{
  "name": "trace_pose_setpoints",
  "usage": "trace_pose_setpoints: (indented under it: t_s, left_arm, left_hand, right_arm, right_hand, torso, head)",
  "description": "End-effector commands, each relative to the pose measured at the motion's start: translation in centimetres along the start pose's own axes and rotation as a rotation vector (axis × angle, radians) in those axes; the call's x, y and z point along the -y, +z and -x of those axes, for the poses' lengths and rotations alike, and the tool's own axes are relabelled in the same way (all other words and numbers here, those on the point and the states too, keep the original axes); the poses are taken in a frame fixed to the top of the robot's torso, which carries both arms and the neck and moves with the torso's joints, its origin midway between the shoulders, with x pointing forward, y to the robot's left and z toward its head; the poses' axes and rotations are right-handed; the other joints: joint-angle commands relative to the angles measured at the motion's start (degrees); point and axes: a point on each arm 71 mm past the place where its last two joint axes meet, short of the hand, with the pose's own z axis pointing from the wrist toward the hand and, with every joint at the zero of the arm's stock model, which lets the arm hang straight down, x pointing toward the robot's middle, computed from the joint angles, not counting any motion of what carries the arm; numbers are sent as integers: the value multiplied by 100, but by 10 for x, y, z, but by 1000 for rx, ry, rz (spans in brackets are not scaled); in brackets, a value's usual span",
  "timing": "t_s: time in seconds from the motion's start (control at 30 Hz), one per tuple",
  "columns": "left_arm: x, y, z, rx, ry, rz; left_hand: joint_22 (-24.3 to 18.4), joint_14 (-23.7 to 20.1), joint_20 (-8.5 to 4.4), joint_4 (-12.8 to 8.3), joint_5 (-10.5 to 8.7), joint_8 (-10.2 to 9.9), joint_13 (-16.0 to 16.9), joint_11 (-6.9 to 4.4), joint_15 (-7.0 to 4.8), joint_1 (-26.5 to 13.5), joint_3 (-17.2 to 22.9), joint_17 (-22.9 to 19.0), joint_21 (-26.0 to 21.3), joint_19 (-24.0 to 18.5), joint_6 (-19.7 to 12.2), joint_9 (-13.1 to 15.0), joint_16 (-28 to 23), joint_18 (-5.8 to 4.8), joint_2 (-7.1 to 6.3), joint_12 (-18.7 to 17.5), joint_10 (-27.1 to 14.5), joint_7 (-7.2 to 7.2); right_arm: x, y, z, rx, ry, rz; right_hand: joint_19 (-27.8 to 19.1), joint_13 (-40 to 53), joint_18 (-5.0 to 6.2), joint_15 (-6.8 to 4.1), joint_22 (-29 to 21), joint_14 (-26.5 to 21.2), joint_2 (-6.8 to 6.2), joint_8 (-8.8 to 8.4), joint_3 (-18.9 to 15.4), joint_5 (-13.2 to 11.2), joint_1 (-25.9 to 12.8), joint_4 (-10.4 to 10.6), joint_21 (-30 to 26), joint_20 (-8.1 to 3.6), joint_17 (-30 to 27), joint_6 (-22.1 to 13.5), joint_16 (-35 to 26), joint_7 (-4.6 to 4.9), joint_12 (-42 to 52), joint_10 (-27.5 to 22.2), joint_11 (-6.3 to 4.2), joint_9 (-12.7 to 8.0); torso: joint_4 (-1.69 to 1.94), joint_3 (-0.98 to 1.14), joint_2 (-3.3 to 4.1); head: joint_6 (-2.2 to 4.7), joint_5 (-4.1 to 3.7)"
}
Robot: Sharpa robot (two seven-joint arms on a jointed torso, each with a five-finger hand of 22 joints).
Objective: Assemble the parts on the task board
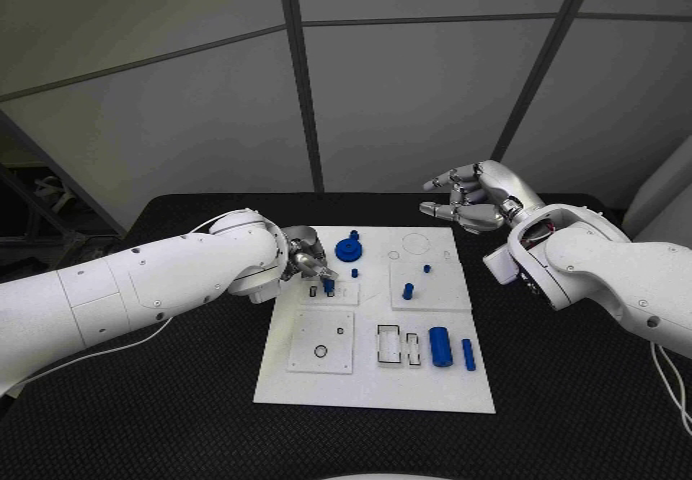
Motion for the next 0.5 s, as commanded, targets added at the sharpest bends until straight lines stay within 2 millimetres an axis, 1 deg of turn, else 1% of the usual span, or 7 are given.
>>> trace_pose_setpoints:
  t_s: [0.03,0.5]
  left_arm:
    - [0,0,0,0,10,6]
    - [0,1,0,-3,11,13]
  left_hand:
    - [9,605,-15,25,-18,-7,6,-2,-27,-91,-74,1507,-6,32,65,-8,35,-17,-20,14,13,-2]
    - [20,605,-16,73,-17,-21,14,-1,-26,-190,-189,1507,-6,37,93,-12,35,-19,-27,24,22,-2]
  right_arm:
    - [-2,1,0,-4,-1,8]
    - [-1,1,0,-5,-1,7]
  right_hand:
    - [-10,-6,105,-25,-5,378,8,22,-23,-3,-33,15,-34,-10,680,39,-25,16,-19,13,-31,-7]
    - [-18,-14,107,-26,-19,376,7,23,-27,-7,-39,20,-44,-12,672,35,-30,16,-25,7,-31,-9]
  torso:
    - [-2,1,2]
    - [-1,0,3]
  head:
    - [5,-1]
    - [1,-15]
